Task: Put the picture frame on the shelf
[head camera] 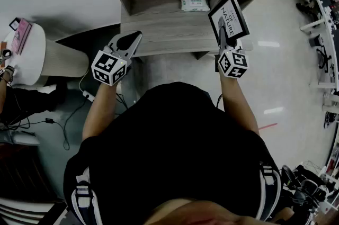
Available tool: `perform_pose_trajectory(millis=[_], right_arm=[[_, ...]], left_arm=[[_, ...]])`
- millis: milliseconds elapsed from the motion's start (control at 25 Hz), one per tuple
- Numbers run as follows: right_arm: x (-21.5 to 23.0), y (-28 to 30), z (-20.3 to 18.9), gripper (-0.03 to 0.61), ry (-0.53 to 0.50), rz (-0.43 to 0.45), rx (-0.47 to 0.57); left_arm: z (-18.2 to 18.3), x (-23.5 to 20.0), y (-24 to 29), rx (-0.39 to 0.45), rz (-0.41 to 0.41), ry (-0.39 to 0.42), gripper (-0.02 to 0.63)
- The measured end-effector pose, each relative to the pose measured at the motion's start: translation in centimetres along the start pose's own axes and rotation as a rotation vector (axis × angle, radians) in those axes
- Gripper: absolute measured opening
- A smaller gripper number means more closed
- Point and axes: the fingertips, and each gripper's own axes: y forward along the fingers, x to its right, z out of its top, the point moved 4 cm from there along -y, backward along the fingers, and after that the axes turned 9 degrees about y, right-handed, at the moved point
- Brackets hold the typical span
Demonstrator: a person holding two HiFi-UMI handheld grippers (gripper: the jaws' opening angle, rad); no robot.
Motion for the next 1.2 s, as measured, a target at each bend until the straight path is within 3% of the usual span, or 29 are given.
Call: perform_pose_trajectory(millis=[520, 1200], right_arm=[[0.3, 1.0, 0.2, 0.023, 0.001, 0.002, 0.004], [3.9, 8.2, 0.2, 0.023, 0.040, 0.005, -0.016]], left_arm=[[-0.3, 0.1, 0.2, 0.000, 0.002, -0.023, 0.020], [-0.9, -3.4, 4.9, -0.047, 0.022, -0.030, 0.020]])
